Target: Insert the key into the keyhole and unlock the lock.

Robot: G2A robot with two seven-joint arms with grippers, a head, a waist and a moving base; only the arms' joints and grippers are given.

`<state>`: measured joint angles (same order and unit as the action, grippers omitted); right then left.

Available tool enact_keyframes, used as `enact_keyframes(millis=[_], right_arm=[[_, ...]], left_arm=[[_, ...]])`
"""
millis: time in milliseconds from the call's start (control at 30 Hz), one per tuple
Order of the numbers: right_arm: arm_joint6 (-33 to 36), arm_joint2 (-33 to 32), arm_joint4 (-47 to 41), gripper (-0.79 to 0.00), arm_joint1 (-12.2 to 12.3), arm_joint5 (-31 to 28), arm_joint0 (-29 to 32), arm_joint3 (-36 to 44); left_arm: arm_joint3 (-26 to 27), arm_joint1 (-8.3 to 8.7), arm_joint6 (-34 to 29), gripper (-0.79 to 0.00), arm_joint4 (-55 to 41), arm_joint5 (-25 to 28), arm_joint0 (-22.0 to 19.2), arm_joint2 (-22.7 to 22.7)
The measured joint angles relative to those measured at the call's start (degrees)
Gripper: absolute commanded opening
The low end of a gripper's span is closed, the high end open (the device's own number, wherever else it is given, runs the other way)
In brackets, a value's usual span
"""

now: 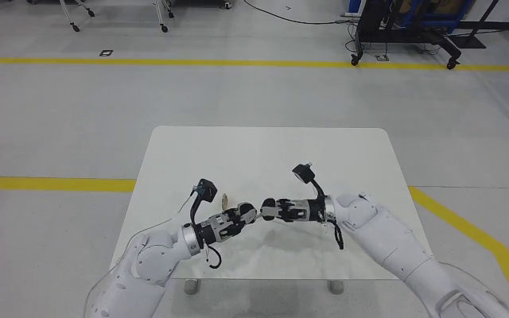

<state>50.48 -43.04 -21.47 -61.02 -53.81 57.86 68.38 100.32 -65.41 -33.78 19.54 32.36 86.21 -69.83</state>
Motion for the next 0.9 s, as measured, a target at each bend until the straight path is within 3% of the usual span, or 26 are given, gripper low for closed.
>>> enact_keyframes(millis=[200, 233, 267, 467, 633, 800, 900], right_arm=[[-0.82, 1.19, -0.65, -0.785, 0.71, -0.82, -0.53, -0.09], [-1.13, 1.10, -0.50, -0.785, 0.82, -1.12, -0.62, -0.34], [-1.67, 0.77, -0.18, -0.785, 0.97, -1.67, -0.71, -0.76], [-6.87, -3.33, 3.24, -0.785, 1.80, -4.23, 0.08, -2.85], [-12.95, -7.97, 8.71, -0.785, 2.70, -4.20, 1.87, -2.31], [-12.78, -7.98, 8.65, -0.785, 2.69, -4.19, 1.89, -2.28], [-12.79, -7.98, 8.65, -0.785, 2.69, -4.19, 1.89, -2.28]], left_arm=[[0.18, 0.13, 1.20, -0.785, 0.04, -0.80, 0.18, 0.06], [0.20, 0.14, 1.68, -0.062, -0.06, -1.13, 0.22, 0.00], [0.19, 0.14, 2.42, 0.000, -0.31, -1.61, 0.27, -0.18], [0.29, 0.25, 7.54, 0.000, 1.23, -5.06, 0.81, -2.46], [0.31, 0.25, 7.55, 0.000, 1.27, -5.10, 0.83, -2.48], [0.47, 0.30, 7.28, 0.000, 1.59, -5.14, 0.71, -2.48], [2.23, 0.85, 6.34, 0.000, 9.14, -8.56, 0.04, -3.48]])
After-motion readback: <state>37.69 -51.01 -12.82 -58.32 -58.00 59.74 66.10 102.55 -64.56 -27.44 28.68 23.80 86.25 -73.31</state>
